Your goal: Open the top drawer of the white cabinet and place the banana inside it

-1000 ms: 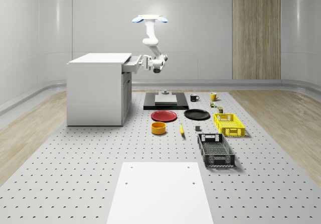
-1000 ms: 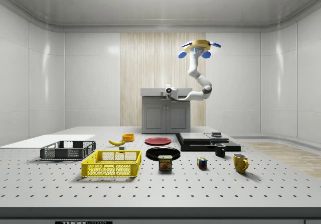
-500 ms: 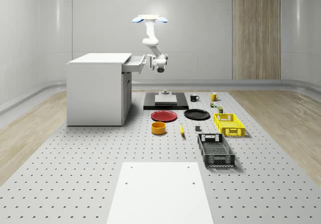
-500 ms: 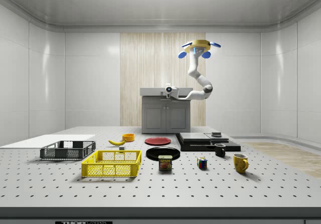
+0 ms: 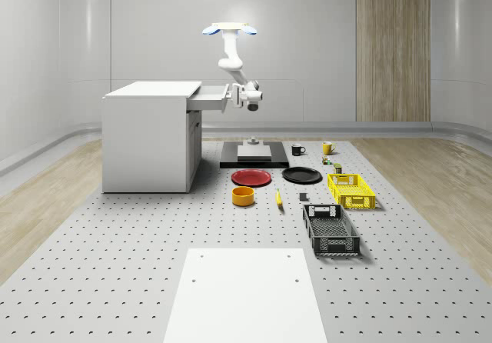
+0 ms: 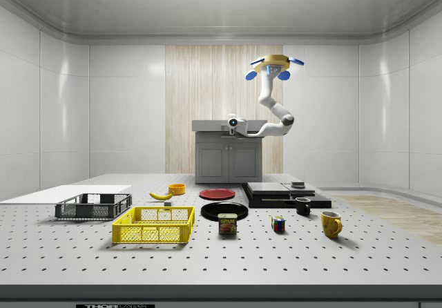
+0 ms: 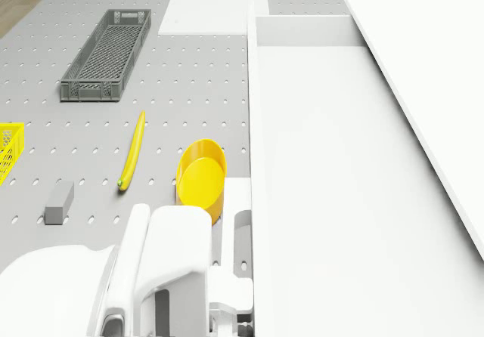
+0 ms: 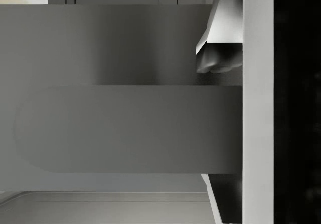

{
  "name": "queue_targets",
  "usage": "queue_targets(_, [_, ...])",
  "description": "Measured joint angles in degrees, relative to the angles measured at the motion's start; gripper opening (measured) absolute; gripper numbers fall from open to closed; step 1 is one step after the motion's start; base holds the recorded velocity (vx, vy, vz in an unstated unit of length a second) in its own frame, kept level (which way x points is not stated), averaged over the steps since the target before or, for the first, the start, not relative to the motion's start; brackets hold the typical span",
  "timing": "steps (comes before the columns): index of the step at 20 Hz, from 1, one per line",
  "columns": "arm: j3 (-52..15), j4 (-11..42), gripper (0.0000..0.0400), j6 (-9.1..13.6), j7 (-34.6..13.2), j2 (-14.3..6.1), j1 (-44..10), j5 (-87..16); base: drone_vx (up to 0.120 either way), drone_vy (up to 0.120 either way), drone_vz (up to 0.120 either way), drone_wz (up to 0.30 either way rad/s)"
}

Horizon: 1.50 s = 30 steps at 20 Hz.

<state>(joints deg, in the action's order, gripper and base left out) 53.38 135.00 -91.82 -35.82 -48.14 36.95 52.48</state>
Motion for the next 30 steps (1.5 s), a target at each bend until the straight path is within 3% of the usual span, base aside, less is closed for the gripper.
queue_targets(3, [1.6, -1.2, 0.0329, 0.6, -0.8, -0.7, 1.1, -1.2, 0.000, 0.120, 0.000, 0.000])
queue_targets(8, [3.2, -2.3, 0.0380, 0.5, -2.0, -2.1, 2.6, -2.8, 0.000, 0.120, 0.000, 0.000])
queue_targets(12, [3.9, -2.6, 0.0393, -0.1, -2.8, -3.2, 3.7, -3.8, 0.020, 0.120, 0.000, 0.000])
queue_targets(27, [5.0, -2.4, 0.0400, -3.2, -5.4, -7.5, 7.0, -7.1, 0.120, 0.120, 0.000, 0.000])
queue_targets(28, [6.0, -1.9, 0.0400, -3.3, -5.4, -8.8, 7.5, -5.6, 0.120, 0.120, 0.000, 0.000])
queue_targets(30, [11.5, 4.5, 0.0400, -6.4, 0.4, -14.8, 10.8, 6.0, 0.120, 0.120, 0.000, 0.000])
